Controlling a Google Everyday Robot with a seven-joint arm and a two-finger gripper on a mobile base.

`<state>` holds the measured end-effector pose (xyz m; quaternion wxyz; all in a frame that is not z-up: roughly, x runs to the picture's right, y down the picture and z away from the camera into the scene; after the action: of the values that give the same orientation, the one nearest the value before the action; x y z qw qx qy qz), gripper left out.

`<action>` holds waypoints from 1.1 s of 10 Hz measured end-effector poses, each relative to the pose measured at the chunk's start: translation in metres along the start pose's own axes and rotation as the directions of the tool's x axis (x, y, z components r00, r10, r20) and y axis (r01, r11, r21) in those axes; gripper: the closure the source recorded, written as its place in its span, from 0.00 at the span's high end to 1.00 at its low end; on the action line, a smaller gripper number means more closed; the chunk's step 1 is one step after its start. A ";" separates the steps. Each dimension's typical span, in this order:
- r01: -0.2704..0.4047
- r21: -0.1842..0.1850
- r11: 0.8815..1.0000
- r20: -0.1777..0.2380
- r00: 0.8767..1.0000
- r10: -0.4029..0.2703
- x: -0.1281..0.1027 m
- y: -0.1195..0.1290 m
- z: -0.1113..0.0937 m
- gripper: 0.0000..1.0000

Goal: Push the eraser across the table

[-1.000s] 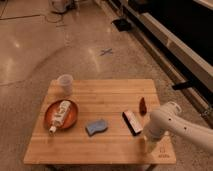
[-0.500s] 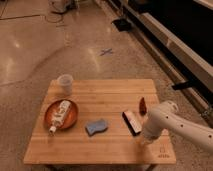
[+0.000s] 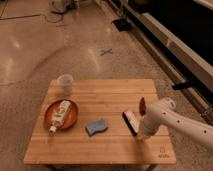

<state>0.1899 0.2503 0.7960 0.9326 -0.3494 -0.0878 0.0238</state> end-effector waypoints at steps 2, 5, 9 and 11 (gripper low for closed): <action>-0.007 0.019 1.000 0.007 1.000 0.007 -0.001 -0.014 0.002 0.00; -0.006 0.049 0.999 0.027 1.000 0.004 -0.009 -0.038 0.003 0.00; 0.020 0.088 0.996 0.058 0.998 -0.025 -0.026 -0.071 0.004 0.00; 0.039 0.106 0.994 0.065 0.997 -0.046 -0.034 -0.087 0.006 0.00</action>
<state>0.1542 0.1845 0.8527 0.9464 -0.2971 -0.1251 0.0202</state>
